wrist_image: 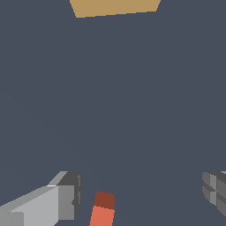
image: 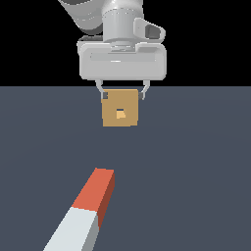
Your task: Insert the peg into the horizontal hole in a box.
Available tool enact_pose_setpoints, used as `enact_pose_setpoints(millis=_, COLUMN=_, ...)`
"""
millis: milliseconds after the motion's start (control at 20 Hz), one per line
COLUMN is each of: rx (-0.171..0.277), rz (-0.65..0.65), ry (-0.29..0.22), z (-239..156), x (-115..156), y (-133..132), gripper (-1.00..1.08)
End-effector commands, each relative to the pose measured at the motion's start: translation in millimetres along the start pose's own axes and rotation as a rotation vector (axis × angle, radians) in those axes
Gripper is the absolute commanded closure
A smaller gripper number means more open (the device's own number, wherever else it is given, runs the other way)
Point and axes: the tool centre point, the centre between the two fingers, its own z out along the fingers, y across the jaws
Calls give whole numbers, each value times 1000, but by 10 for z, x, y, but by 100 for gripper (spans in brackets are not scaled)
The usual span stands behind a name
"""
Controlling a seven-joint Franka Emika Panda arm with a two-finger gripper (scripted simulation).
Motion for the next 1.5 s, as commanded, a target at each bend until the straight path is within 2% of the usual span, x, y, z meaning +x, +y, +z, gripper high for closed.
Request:
enact_pose_setpoints(millis=0, rx=0, rz=0, ry=0, z=0, x=0, y=0, gripper=-92)
enact_pose_setpoints(millis=200, rx=0, rz=7, ry=-1, z=37, x=-97, y=-18, gripper=-92)
enact_pose_setpoints(millis=350, rx=-1, rz=23, ry=-2, z=115, x=-301, y=-57, gripper=-92)
enact_pose_setpoints(millis=550, rx=-3, rz=57, ry=-5, z=284, x=-741, y=-151, gripper=-92)
enact_pose_setpoints(millis=900, rx=-7, rz=134, ry=-13, z=673, x=-1744, y=-408, gripper=-92)
enact_pose_setpoints(millis=1050, rx=-8, rz=160, ry=-14, z=806, x=-2083, y=-504, gripper=-92)
enact_pose_setpoints(millis=1250, rx=-10, rz=183, ry=-15, z=924, x=-2379, y=-591, gripper=-92)
enact_pose_setpoints(millis=1450, rx=-10, rz=193, ry=-15, z=976, x=-2511, y=-623, gripper=-92)
